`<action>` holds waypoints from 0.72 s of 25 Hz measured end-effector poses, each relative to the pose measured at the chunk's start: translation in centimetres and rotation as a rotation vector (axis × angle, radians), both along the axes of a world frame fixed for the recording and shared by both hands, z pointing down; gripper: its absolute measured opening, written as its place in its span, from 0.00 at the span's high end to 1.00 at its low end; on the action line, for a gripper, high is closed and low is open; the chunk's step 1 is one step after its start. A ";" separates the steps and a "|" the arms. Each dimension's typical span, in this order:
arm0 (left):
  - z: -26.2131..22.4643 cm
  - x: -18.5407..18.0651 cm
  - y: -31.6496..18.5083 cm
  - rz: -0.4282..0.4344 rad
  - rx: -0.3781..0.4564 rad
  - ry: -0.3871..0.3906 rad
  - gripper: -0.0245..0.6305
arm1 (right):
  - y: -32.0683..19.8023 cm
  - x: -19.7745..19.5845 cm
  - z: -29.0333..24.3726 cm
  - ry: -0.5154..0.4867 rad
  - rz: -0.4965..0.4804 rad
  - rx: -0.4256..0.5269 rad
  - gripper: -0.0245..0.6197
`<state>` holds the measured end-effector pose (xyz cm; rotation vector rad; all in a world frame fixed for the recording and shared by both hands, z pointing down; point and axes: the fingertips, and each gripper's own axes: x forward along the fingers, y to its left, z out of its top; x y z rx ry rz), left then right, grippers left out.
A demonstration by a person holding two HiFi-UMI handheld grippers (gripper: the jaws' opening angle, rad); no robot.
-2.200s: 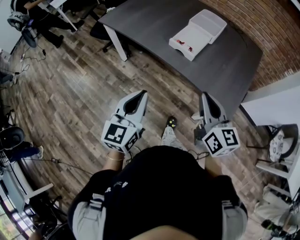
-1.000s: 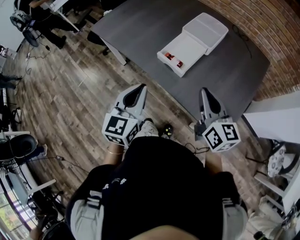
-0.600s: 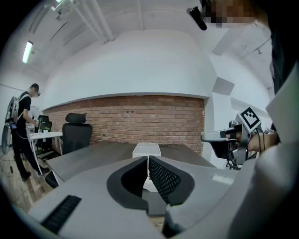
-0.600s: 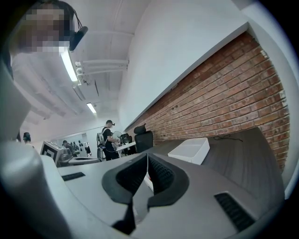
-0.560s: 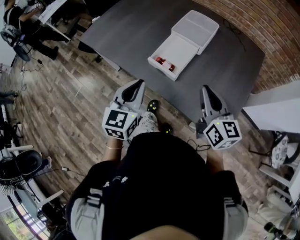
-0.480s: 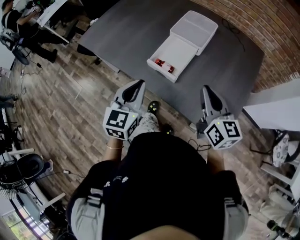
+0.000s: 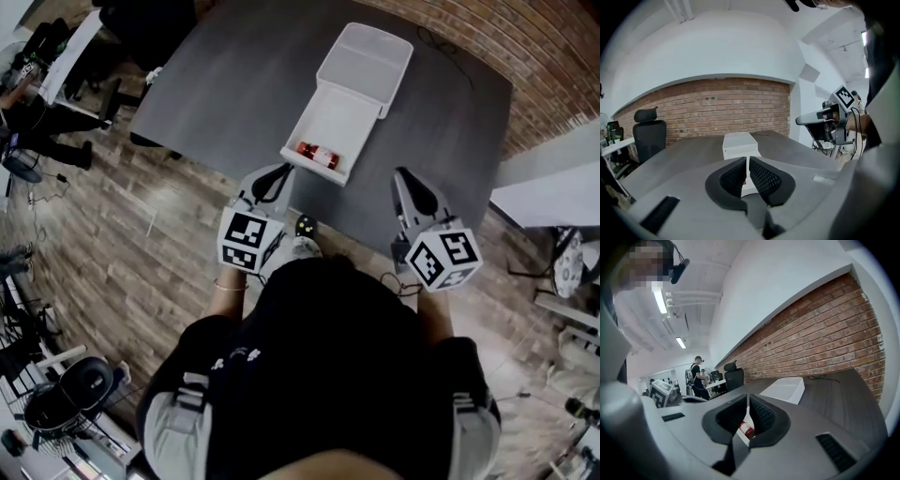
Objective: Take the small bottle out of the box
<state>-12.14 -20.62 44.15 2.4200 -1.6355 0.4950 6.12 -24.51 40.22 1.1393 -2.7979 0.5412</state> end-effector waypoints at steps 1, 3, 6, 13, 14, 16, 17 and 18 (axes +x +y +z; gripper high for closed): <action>0.5 -0.1 -0.8 0.022 -0.012 -0.002 0.95 | -0.5 -0.5 0.4 0.007 0.004 -0.010 0.93; 1.6 -0.3 -2.2 0.068 -0.041 -0.012 0.95 | -1.2 -1.3 1.1 0.016 0.014 -0.031 0.93; 3.7 -0.5 -4.1 0.143 -0.100 -0.045 0.89 | -2.3 -2.2 2.0 0.035 0.041 -0.053 0.93; 9.1 0.5 -8.1 0.362 -0.243 -0.215 0.78 | -4.8 -2.8 3.2 0.067 0.121 -0.100 0.93; 9.9 0.6 -8.4 0.389 -0.262 -0.235 0.77 | -4.8 -2.8 3.3 0.072 0.131 -0.106 0.93; 11.0 0.9 -9.1 0.430 -0.293 -0.259 0.76 | -4.9 -2.8 3.6 0.087 0.147 -0.117 0.93; 11.4 1.1 -9.4 0.450 -0.306 -0.273 0.75 | -5.0 -2.8 3.8 0.095 0.152 -0.122 0.93; 11.8 1.1 -9.6 0.470 -0.316 -0.294 0.75 | -5.1 -2.9 4.0 0.101 0.155 -0.129 0.93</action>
